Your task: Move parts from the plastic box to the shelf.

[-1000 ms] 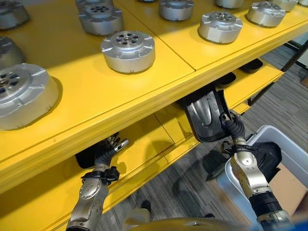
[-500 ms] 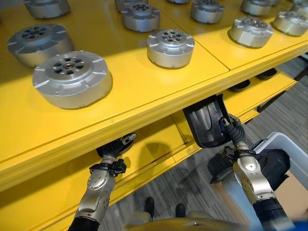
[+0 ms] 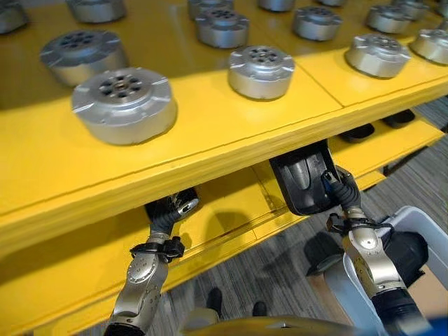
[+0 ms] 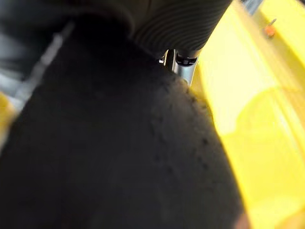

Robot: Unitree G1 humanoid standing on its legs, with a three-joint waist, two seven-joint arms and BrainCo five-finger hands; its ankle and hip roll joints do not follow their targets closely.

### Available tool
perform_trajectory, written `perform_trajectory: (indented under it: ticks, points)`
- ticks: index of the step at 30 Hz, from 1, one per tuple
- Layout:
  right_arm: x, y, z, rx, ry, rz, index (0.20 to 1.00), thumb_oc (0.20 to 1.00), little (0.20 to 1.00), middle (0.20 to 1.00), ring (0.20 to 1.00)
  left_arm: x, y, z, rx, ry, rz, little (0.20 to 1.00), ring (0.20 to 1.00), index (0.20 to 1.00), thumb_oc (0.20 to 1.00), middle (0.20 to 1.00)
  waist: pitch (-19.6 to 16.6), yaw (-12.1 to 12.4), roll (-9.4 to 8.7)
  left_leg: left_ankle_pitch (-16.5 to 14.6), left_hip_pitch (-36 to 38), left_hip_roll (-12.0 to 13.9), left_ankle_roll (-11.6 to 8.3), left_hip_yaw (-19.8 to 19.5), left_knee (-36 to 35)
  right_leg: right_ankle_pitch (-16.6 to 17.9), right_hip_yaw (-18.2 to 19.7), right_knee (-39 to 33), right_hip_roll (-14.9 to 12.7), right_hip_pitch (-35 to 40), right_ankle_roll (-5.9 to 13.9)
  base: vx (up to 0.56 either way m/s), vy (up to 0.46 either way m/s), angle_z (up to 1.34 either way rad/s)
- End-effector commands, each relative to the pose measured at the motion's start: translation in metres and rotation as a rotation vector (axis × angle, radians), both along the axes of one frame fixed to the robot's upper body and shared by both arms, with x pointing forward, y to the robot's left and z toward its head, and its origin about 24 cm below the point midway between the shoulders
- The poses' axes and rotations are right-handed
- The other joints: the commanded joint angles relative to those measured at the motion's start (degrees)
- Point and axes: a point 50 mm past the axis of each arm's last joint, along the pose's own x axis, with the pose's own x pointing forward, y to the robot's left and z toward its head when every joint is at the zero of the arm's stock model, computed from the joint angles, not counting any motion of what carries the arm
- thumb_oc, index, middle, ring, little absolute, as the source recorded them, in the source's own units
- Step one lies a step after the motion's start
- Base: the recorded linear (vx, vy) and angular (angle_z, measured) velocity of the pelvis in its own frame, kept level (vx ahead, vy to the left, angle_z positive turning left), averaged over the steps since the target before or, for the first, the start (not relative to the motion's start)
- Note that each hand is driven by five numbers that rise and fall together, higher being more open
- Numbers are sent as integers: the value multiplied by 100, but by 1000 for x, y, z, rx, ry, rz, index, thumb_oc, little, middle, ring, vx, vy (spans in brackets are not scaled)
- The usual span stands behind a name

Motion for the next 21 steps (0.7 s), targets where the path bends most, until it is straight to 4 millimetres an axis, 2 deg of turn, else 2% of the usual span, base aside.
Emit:
perform_trajectory:
  ticks: [1, 3, 4, 5, 7, 10, 11, 13, 15, 19, 21]
  points:
    - [16, 0, 52, 27, -267, 23, 200, 200, 200, 200, 200, 10, 3, 22, 11, -115, -27, 1000, 1000, 1000, 1000, 1000, -74, -13, -90, -600, -258, 203, -145, 578, 1159, 103, 15, 850, -299, -709, 230, -230, 14, 66]
    - [17, 4, 53, 39, -273, 33, 200, 200, 200, 200, 200, 10, 1, 22, 5, -121, -33, 1000, 1000, 1000, 1000, 1000, -92, -39, -98, -820, -95, 439, -171, 537, 1338, 66, 30, 988, -361, -782, 211, -82, 76, 42]
    - [16, 7, 53, 44, -273, 39, 200, 200, 200, 200, 200, 9, 0, 23, -6, -126, -25, 1000, 1000, 1000, 1000, 1000, -155, -73, -63, -711, 149, 883, -240, 418, 1269, -57, 41, 1203, -396, -835, 214, 3, 160, 30]
    - [16, 7, 54, 42, -277, 37, 200, 200, 200, 200, 200, 10, 0, 25, -17, -133, -18, 1000, 1000, 1000, 1000, 1000, -174, -113, -16, -558, 292, 1232, -287, 447, 1110, -141, 2, 1423, -439, -931, 243, -33, 264, 21]
    - [18, 7, 55, 47, -281, 23, 200, 200, 200, 200, 200, 12, -2, 30, -41, -153, -15, 1000, 1000, 1000, 1000, 1000, -214, -226, 174, -2, 494, 2005, -434, 564, 690, -360, -135, 1983, -605, -1245, 301, -52, 295, 20]
    - [20, 5, 60, 42, -297, 5, 200, 200, 200, 200, 200, 20, -3, 39, -55, -193, -11, 1000, 1000, 1000, 1000, 1000, -207, -300, 384, 667, 494, 2572, -690, 763, 137, -553, -290, 2649, -938, -1594, 409, -68, 340, 45]
    - [20, 3, 62, 37, -305, -8, 200, 200, 200, 200, 200, 23, -5, 43, -64, -209, -15, 1000, 1000, 1000, 1000, 1000, -223, -313, 494, 631, 562, 2614, -804, 920, -117, -620, -341, 2933, -1116, -1689, 504, -31, 287, 51]
    - [20, 1, 63, 42, -309, -19, 200, 200, 200, 200, 200, 24, -5, 45, -59, -220, -15, 1000, 1000, 1000, 1000, 1000, -253, -289, 550, 568, 624, 2587, -862, 960, -239, -607, -340, 2981, -1165, -1708, 535, 10, 202, 53]
    - [19, 0, 61, 49, -308, -32, 200, 200, 200, 200, 200, 25, -5, 47, -55, -227, -20, 1000, 1000, 1000, 1000, 1000, -284, -218, 574, 329, 677, 2429, -883, 923, -277, -563, -369, 2968, -1272, -1638, 596, 55, 213, 28]
    - [13, -3, 58, 46, -299, -42, 200, 200, 200, 200, 200, 26, -1, 52, -27, -246, -28, 1000, 1000, 1000, 1000, 1000, -191, -58, 392, -185, 536, 2009, -831, 810, 193, -348, -521, 2565, -1661, -1103, 816, 93, 204, 31]
    - [12, -3, 58, 43, -298, -45, 200, 200, 200, 200, 200, 26, -1, 53, -21, -249, -30, 1000, 1000, 1000, 1000, 1000, -152, -36, 355, -277, 479, 1921, -821, 774, 340, -306, -563, 2495, -1727, -1001, 844, 33, 95, 49]
